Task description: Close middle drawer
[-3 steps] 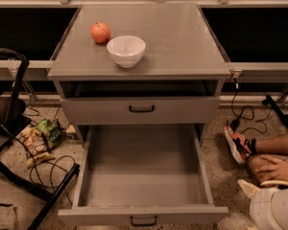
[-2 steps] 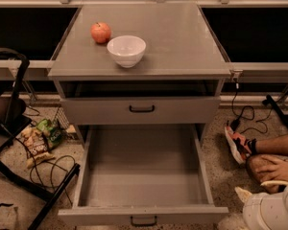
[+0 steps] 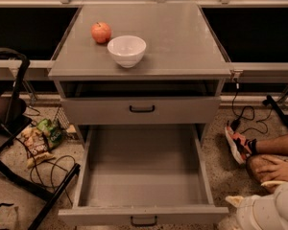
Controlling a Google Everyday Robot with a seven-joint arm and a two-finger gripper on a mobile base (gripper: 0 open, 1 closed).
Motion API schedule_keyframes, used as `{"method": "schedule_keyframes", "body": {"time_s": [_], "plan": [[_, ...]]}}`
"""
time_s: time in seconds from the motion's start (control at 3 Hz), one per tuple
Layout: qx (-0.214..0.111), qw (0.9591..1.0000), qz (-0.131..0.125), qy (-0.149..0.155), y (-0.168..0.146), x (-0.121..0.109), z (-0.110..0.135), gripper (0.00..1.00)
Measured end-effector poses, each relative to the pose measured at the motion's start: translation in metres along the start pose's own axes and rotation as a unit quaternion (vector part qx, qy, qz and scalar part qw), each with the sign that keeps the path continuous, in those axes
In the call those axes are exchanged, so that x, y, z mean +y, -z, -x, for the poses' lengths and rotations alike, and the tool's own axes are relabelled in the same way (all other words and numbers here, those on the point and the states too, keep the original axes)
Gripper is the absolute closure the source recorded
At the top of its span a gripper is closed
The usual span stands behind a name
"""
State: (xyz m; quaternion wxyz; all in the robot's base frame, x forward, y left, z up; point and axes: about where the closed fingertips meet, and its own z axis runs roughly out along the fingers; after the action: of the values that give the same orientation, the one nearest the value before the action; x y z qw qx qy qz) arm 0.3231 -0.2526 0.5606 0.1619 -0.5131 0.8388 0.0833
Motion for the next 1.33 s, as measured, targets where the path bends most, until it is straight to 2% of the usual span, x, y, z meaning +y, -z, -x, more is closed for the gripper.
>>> {"method": "schedule_keyframes", "body": {"time_s": [0.33, 0.67, 1.0, 1.33], "plan": [[-0.023, 0.9987, 0.045, -0.011, -0.058, 0.033, -0.021, 0.42], [-0.068, 0.9949, 0.072, -0.017, -0.115, 0.062, -0.034, 0.64], [-0.134, 0.9877, 0.080, -0.002, -0.168, 0.067, -0.025, 0.88], [-0.191, 0.9773, 0.091, 0.008, -0.215, 0.070, -0.001, 1.00]]}}
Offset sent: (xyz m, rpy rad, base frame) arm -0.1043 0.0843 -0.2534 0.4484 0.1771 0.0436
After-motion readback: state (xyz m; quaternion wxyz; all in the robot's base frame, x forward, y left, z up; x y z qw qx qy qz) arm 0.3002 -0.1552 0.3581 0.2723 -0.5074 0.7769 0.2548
